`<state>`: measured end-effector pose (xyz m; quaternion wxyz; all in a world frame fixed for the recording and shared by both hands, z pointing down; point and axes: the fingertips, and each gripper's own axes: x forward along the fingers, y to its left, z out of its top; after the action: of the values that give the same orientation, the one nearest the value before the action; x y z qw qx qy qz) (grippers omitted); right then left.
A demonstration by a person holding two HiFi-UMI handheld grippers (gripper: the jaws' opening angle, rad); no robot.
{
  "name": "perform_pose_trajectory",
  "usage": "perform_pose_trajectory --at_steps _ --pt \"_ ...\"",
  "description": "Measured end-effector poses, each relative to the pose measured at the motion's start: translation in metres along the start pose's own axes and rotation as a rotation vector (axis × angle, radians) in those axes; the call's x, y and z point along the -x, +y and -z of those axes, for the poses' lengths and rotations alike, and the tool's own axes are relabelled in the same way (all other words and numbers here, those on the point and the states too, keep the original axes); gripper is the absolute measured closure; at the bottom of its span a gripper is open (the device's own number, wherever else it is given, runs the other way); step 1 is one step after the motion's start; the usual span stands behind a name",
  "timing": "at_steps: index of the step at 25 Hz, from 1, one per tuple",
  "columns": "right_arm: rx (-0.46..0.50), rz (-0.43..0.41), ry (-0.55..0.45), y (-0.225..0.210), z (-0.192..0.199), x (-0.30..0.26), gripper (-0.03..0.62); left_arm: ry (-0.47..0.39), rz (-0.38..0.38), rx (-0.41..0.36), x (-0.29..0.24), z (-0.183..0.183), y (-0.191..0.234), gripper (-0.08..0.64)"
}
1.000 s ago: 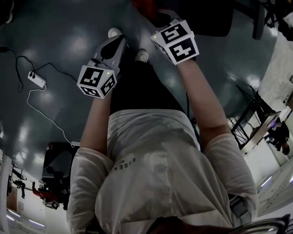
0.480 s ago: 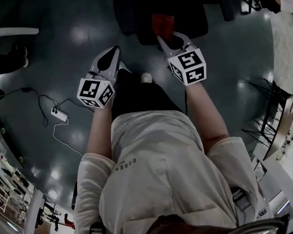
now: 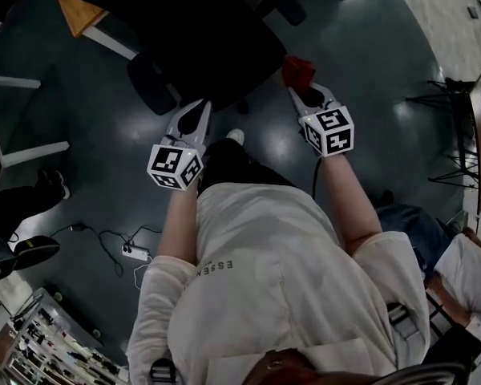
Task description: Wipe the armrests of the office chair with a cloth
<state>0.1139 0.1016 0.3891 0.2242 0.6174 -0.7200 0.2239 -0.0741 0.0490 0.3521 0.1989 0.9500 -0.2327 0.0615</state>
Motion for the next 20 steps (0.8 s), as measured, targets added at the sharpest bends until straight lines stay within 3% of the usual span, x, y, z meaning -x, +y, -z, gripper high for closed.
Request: perform_pose_trajectory --at_steps 5,9,12,16,20 --pt "-0.132 0.128 -0.031 -0.051 0.017 0.037 0.546 0.064 0.104 -0.058 -0.054 -0.002 -0.030 0.543" --pt "-0.186 0.170 -0.045 -0.055 0.002 0.044 0.546 0.093 0.135 -0.071 -0.078 -0.021 -0.024 0.543" --pt "-0.216 0.191 -0.027 -0.081 -0.007 0.034 0.546 0.114 0.156 -0.073 -0.117 -0.039 -0.015 0.543" --pt "-0.251 0.200 0.039 -0.140 0.010 0.006 0.546 0.149 0.155 -0.002 -0.189 -0.018 -0.003 0.543" --pt "-0.200 0.167 0.138 -0.196 0.018 -0.018 0.546 0.178 0.116 0.082 -0.251 0.007 -0.001 0.543"
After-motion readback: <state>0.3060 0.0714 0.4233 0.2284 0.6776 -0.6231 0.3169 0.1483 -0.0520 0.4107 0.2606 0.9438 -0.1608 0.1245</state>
